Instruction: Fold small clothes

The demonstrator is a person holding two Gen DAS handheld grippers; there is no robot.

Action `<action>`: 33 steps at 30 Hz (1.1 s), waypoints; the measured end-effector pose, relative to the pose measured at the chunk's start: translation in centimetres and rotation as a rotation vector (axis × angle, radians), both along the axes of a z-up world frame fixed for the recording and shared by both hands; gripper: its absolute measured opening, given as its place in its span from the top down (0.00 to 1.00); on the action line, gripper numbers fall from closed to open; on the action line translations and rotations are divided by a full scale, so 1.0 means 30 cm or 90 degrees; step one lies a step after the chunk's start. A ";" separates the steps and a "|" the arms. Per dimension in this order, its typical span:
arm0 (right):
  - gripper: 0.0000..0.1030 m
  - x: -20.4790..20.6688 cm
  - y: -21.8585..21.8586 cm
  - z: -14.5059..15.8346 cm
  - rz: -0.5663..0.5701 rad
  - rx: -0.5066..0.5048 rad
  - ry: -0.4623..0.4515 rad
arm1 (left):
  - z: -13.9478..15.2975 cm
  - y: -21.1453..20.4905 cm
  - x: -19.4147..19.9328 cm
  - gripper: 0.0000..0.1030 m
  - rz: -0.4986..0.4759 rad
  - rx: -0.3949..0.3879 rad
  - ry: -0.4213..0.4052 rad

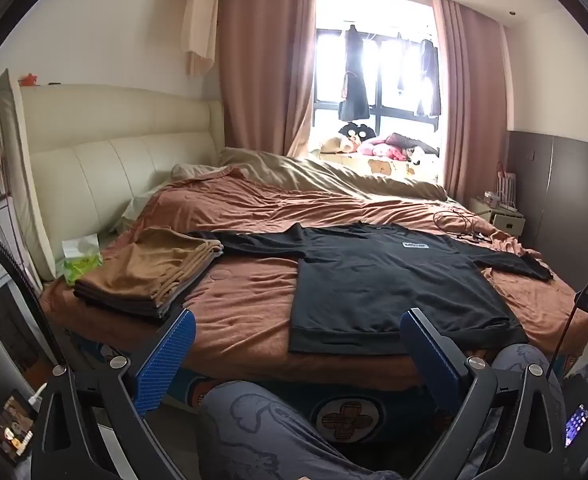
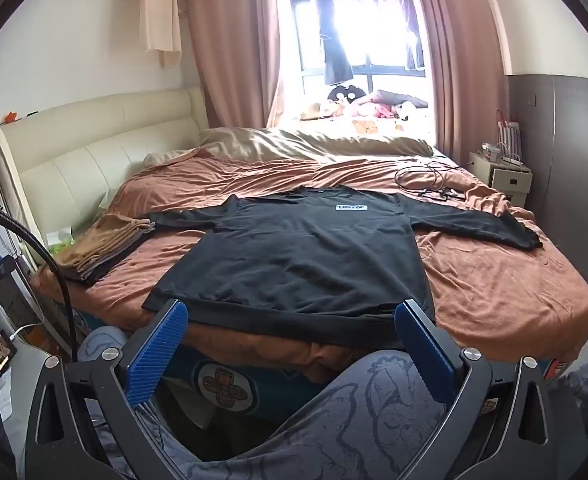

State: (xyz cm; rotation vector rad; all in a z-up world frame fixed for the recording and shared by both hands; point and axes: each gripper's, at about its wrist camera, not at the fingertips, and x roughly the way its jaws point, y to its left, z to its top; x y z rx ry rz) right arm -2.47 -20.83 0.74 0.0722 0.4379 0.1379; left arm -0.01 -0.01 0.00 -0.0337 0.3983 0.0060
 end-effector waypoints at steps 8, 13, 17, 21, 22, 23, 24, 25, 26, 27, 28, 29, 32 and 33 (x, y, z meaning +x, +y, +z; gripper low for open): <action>0.00 0.013 0.006 -0.011 -0.003 0.003 0.000 | 0.019 0.026 -0.001 0.00 -0.010 -0.017 -0.002; 0.00 0.008 -0.005 -0.007 0.002 0.008 -0.005 | 0.007 0.019 0.001 0.00 -0.011 -0.025 -0.005; 0.00 0.009 -0.005 -0.007 0.004 0.007 -0.004 | 0.004 0.019 0.002 0.01 -0.015 -0.026 -0.005; 0.00 0.012 -0.003 -0.012 0.004 0.009 -0.004 | 0.003 0.021 0.000 0.01 -0.013 -0.025 -0.006; 0.00 0.012 -0.002 -0.008 0.004 0.010 -0.004 | 0.004 0.023 0.001 0.01 -0.013 -0.027 -0.006; 0.00 0.011 -0.003 -0.009 0.004 0.010 -0.004 | 0.005 0.023 0.000 0.01 -0.012 -0.028 -0.007; 0.00 0.012 0.001 -0.007 0.004 0.009 -0.004 | 0.005 0.024 -0.001 0.01 -0.012 -0.028 -0.008; 0.00 0.012 0.000 -0.007 0.004 0.009 -0.003 | 0.006 0.023 0.000 0.01 -0.011 -0.028 -0.007; 0.00 0.012 0.000 -0.007 0.004 0.008 -0.003 | 0.007 0.025 0.001 0.01 -0.011 -0.029 -0.007; 0.00 0.012 -0.001 -0.007 0.004 0.008 -0.003 | 0.008 0.026 0.001 0.01 -0.012 -0.029 -0.007; 0.00 0.012 -0.002 -0.008 0.004 0.008 -0.003 | 0.008 0.027 0.002 0.01 -0.012 -0.029 -0.007; 0.00 0.012 -0.004 -0.009 0.004 0.008 -0.003 | 0.008 0.027 0.002 0.01 -0.012 -0.029 -0.007; 0.00 0.011 -0.003 -0.009 0.004 0.009 -0.002 | 0.007 0.025 0.000 0.01 -0.012 -0.028 -0.008; 0.00 0.011 -0.002 -0.009 0.004 0.008 -0.002 | 0.008 0.026 0.001 0.01 -0.012 -0.028 -0.007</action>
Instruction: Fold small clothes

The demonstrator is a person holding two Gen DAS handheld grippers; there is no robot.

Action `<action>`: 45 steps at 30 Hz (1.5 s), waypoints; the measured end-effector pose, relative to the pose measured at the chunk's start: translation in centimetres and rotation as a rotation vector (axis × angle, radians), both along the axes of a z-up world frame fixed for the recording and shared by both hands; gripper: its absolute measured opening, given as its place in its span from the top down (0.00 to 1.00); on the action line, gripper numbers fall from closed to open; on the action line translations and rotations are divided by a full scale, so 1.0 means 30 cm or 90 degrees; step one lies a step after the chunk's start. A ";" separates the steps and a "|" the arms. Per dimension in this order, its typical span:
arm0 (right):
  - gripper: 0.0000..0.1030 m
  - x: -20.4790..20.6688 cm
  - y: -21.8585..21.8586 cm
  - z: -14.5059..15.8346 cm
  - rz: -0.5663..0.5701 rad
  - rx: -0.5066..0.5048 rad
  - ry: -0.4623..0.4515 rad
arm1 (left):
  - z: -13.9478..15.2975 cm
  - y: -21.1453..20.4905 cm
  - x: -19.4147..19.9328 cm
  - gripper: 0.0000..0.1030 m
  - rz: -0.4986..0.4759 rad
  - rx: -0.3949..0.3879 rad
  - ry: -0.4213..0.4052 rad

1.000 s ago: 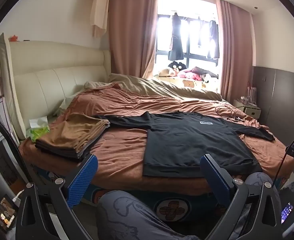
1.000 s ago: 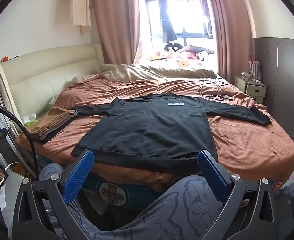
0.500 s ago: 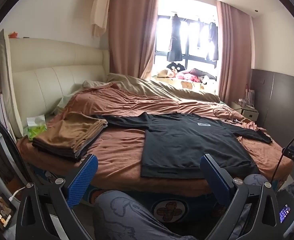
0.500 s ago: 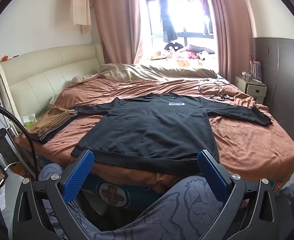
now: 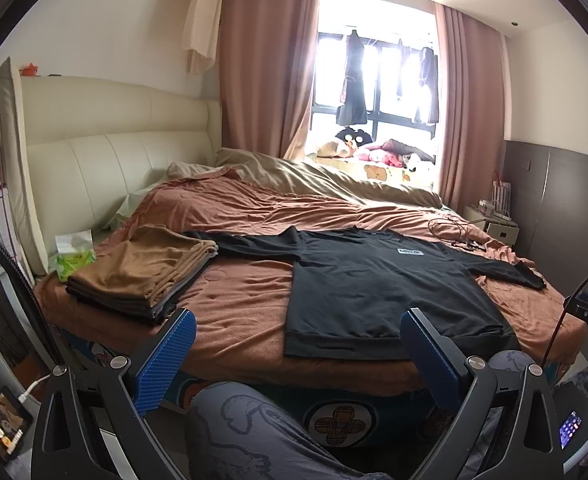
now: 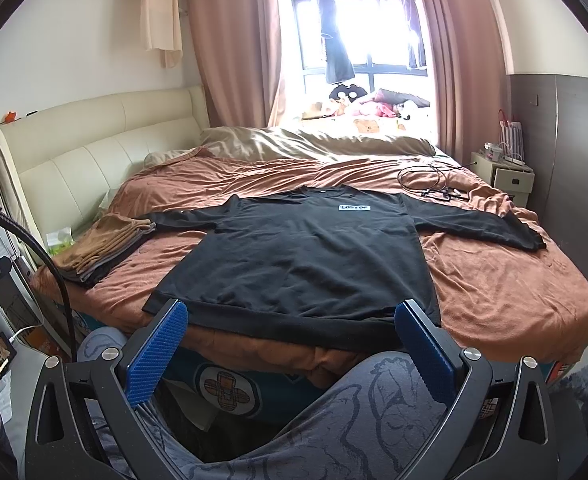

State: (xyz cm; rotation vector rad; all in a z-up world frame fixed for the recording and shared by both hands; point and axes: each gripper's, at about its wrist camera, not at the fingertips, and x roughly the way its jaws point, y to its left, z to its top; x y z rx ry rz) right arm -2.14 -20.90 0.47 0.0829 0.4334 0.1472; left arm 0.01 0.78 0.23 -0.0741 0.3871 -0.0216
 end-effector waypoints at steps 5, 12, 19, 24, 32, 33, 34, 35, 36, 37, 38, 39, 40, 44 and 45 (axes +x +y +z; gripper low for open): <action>0.00 0.000 0.002 0.000 -0.001 -0.002 0.000 | 0.000 -0.001 0.000 0.01 0.000 0.000 0.000; 0.00 -0.009 0.006 0.001 -0.001 -0.006 -0.004 | 0.007 -0.001 -0.005 0.01 -0.001 0.003 -0.004; 0.00 -0.009 0.007 0.006 -0.001 -0.006 -0.003 | 0.006 -0.003 -0.014 0.01 0.001 -0.001 -0.007; 0.00 -0.015 0.006 0.006 0.000 -0.007 -0.005 | 0.008 -0.001 -0.021 0.01 0.000 -0.001 -0.009; 0.00 -0.018 0.009 0.006 -0.001 -0.009 -0.004 | 0.010 -0.001 -0.030 0.01 -0.001 -0.002 -0.011; 0.00 -0.019 0.009 0.006 0.000 -0.009 -0.004 | 0.009 -0.002 -0.030 0.01 0.000 -0.001 -0.010; 0.00 -0.020 0.009 0.006 -0.001 -0.009 -0.004 | 0.010 -0.002 -0.032 0.01 -0.001 0.000 -0.010; 0.00 -0.020 0.009 0.006 -0.001 -0.009 -0.004 | 0.011 -0.002 -0.040 0.01 -0.001 -0.001 -0.012; 0.00 -0.019 0.008 0.005 -0.001 -0.009 -0.004 | 0.011 -0.001 -0.038 0.01 -0.001 -0.002 -0.012; 0.00 -0.020 0.010 0.006 0.000 -0.009 -0.004 | 0.010 -0.002 -0.039 0.01 -0.001 -0.002 -0.012; 0.00 -0.020 0.009 0.006 0.000 -0.009 -0.004 | 0.012 -0.002 -0.041 0.01 -0.002 -0.001 -0.012; 0.00 -0.021 0.010 0.007 0.000 -0.009 -0.005 | 0.012 -0.001 -0.043 0.01 -0.002 -0.001 -0.013; 0.00 -0.021 0.009 0.007 -0.001 -0.010 -0.005 | 0.014 -0.001 -0.045 0.01 -0.003 0.001 -0.013; 0.00 -0.029 0.011 0.009 -0.002 -0.008 -0.005 | 0.016 -0.006 -0.056 0.01 -0.007 0.005 -0.015; 0.00 -0.031 0.011 0.008 -0.002 -0.008 -0.006 | 0.017 -0.009 -0.061 0.01 -0.008 0.005 -0.016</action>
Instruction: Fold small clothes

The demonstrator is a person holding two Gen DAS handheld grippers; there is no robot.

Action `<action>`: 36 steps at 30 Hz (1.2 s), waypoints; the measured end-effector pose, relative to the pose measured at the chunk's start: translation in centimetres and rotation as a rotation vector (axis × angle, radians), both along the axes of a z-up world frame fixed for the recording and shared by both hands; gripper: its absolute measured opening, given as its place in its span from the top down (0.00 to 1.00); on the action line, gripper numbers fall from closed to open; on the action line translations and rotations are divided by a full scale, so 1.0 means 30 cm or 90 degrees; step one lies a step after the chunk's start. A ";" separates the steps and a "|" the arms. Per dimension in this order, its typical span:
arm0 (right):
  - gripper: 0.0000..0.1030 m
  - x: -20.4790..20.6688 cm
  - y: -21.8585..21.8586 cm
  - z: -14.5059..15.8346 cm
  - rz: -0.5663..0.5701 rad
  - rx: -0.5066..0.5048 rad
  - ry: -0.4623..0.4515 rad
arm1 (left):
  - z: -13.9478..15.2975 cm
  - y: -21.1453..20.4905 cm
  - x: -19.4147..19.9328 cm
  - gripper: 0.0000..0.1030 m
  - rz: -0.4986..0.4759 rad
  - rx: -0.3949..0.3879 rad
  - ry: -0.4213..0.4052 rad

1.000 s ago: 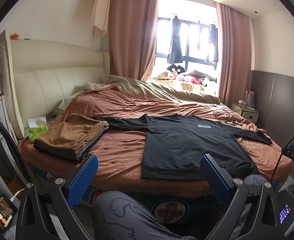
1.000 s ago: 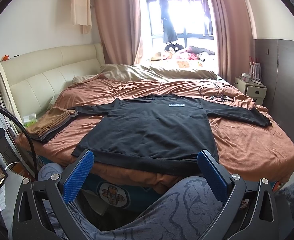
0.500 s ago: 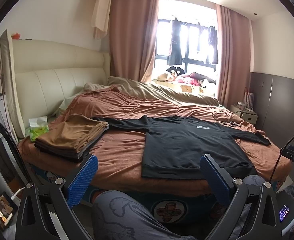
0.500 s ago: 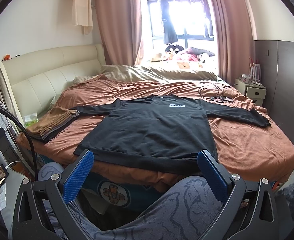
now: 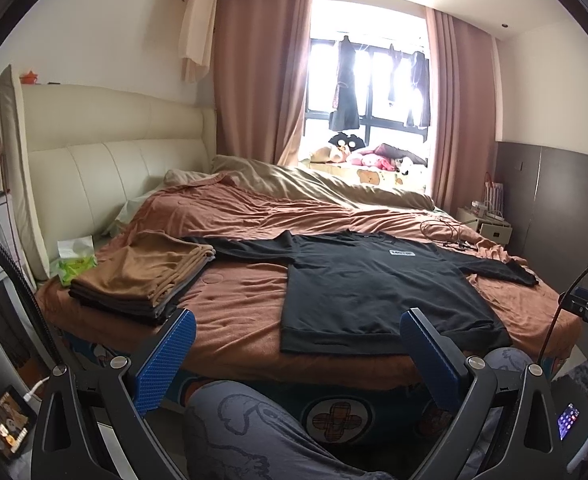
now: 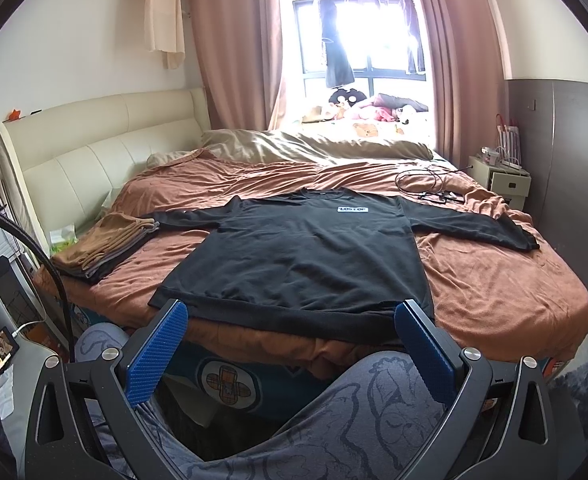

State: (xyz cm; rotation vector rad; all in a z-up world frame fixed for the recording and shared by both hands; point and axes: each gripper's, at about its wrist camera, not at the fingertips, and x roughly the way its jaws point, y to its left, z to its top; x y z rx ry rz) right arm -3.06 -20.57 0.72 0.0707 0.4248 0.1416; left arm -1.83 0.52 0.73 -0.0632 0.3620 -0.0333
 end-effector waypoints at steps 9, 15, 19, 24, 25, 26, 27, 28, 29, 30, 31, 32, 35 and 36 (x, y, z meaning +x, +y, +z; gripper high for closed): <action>0.00 -0.001 0.006 -0.002 -0.001 -0.001 0.000 | -0.003 -0.017 -0.016 0.01 -0.002 0.002 0.000; 0.00 0.008 0.005 -0.008 0.000 0.001 0.003 | -0.011 -0.012 -0.004 0.01 -0.001 -0.001 0.006; 0.00 0.025 0.005 -0.017 0.001 -0.001 0.008 | -0.026 -0.005 0.016 0.01 0.000 -0.003 0.012; 0.00 0.075 -0.004 -0.032 -0.001 0.002 0.023 | -0.047 0.002 0.055 0.01 0.002 -0.005 0.024; 0.00 0.088 -0.006 -0.034 -0.001 0.003 0.025 | -0.052 0.002 0.065 0.01 0.002 -0.006 0.026; 0.00 0.099 -0.005 -0.034 -0.002 0.004 0.028 | -0.057 0.002 0.075 0.01 0.003 -0.006 0.028; 0.00 0.109 -0.005 -0.036 -0.003 0.005 0.029 | -0.062 0.002 0.088 0.01 0.004 -0.006 0.031; 0.00 0.128 -0.010 -0.040 -0.005 0.008 0.032 | -0.067 0.005 0.102 0.01 0.004 -0.007 0.034; 0.00 0.141 -0.011 -0.042 -0.005 0.010 0.035 | -0.071 0.006 0.115 0.01 0.005 -0.008 0.036; 0.00 0.151 -0.012 -0.043 -0.005 0.011 0.037 | -0.077 0.010 0.126 0.01 0.006 -0.009 0.038; 0.00 0.174 -0.016 -0.046 -0.006 0.013 0.041 | -0.081 0.012 0.139 0.01 0.007 -0.010 0.039; 0.00 0.193 -0.015 -0.048 -0.007 0.014 0.044 | -0.086 0.016 0.154 0.01 0.007 -0.012 0.040; 0.00 0.256 -0.015 -0.052 -0.009 0.018 0.054 | -0.100 0.026 0.207 0.01 0.009 -0.014 0.045; 0.00 0.278 -0.016 -0.054 -0.010 0.021 0.057 | -0.105 0.029 0.226 0.01 0.010 -0.014 0.048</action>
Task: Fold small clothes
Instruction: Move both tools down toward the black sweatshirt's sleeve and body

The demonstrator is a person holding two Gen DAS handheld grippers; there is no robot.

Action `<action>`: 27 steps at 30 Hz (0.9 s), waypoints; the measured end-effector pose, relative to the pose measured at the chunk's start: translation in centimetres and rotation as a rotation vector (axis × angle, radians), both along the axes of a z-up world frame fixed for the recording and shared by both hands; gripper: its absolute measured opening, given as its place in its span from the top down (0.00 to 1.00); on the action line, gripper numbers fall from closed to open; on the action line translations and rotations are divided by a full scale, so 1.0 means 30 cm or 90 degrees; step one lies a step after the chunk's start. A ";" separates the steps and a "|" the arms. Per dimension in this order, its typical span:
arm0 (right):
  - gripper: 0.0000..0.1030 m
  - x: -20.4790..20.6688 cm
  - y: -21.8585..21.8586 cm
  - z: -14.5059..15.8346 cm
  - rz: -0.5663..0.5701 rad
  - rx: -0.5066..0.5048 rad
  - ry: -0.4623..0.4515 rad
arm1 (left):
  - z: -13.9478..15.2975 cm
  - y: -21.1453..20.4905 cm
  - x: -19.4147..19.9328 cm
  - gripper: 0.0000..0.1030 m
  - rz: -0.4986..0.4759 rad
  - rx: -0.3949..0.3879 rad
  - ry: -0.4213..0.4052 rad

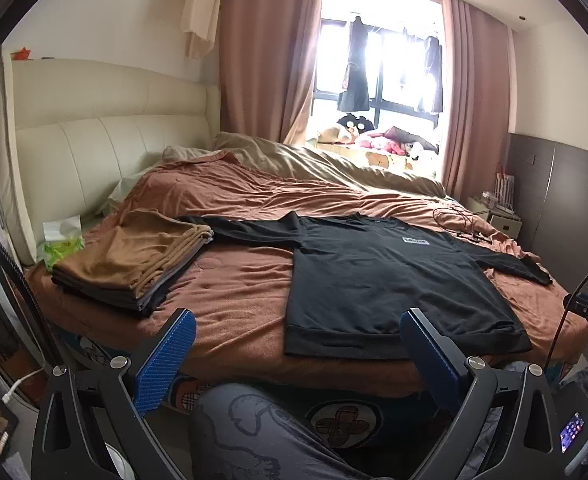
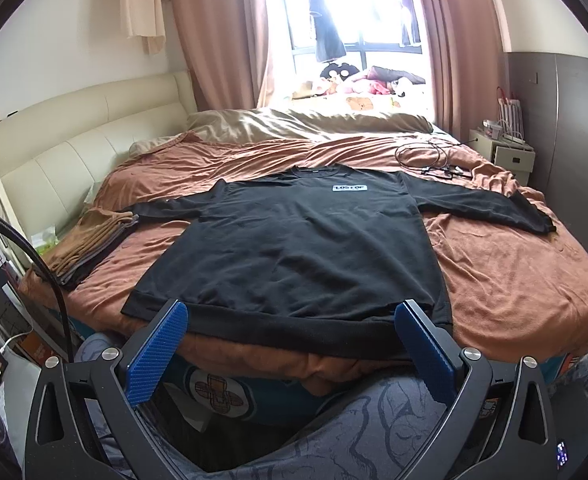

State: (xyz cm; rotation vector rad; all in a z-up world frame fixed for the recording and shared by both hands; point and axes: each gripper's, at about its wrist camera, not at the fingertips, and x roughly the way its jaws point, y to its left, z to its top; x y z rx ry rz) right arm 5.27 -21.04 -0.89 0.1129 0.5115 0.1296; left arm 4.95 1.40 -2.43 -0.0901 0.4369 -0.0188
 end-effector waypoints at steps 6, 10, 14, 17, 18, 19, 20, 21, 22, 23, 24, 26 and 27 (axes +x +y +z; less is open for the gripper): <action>0.00 0.161 0.023 0.003 0.003 -0.001 0.033 | -0.044 0.028 0.145 0.01 0.007 -0.017 0.043; 0.00 0.259 0.028 0.019 0.005 -0.004 0.050 | -0.063 0.045 0.240 0.01 0.012 -0.028 0.063; 0.00 0.353 0.027 0.030 0.005 -0.002 0.062 | -0.077 0.059 0.334 0.03 0.016 -0.036 0.083; 0.00 0.426 0.020 0.030 0.001 -0.005 0.073 | -0.087 0.063 0.400 0.03 0.020 -0.036 0.096; 0.00 0.448 0.017 0.028 0.000 -0.004 0.077 | -0.090 0.064 0.421 0.04 0.020 -0.038 0.099; 0.00 0.473 0.017 0.029 0.000 -0.003 0.083 | -0.093 0.069 0.445 0.04 0.020 -0.040 0.103; 0.00 0.495 0.019 0.030 0.000 -0.004 0.085 | -0.096 0.069 0.465 0.05 0.021 -0.041 0.107; 0.00 0.518 0.022 0.032 0.001 -0.005 0.088 | -0.099 0.069 0.488 0.05 0.022 -0.042 0.110; 0.00 0.551 0.025 0.034 0.000 -0.008 0.091 | -0.100 0.075 0.508 0.05 0.021 -0.044 0.115; 0.00 0.570 0.027 0.035 0.000 -0.010 0.095 | -0.102 0.078 0.530 0.05 0.020 -0.046 0.118; 0.00 0.586 0.029 0.036 0.000 -0.011 0.097 | -0.104 0.079 0.549 0.06 0.019 -0.048 0.121; 0.00 0.631 0.040 0.039 0.002 -0.014 0.103 | -0.107 0.079 0.589 0.06 0.018 -0.050 0.129; 0.00 0.656 0.048 0.043 0.004 -0.015 0.105 | -0.108 0.078 0.606 0.07 0.017 -0.050 0.132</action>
